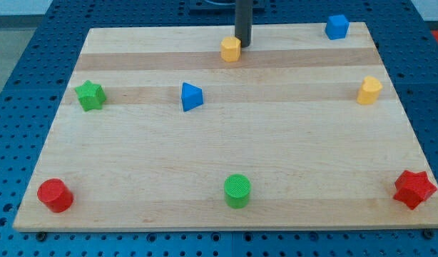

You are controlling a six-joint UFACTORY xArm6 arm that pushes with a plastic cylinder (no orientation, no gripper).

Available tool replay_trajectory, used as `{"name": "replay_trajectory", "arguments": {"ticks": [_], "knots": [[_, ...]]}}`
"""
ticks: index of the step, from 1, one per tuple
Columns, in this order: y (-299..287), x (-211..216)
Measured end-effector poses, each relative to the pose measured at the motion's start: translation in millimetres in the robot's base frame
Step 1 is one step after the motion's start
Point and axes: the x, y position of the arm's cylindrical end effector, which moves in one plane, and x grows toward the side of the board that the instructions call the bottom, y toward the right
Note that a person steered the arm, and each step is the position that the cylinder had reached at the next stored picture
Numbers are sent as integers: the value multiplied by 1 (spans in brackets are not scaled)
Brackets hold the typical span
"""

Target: Move the yellow hexagon towards the blue triangle

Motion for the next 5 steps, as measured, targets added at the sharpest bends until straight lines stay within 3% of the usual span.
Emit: {"name": "replay_trajectory", "arguments": {"ticks": [2,5], "knots": [[-46,12],[-61,90]]}}
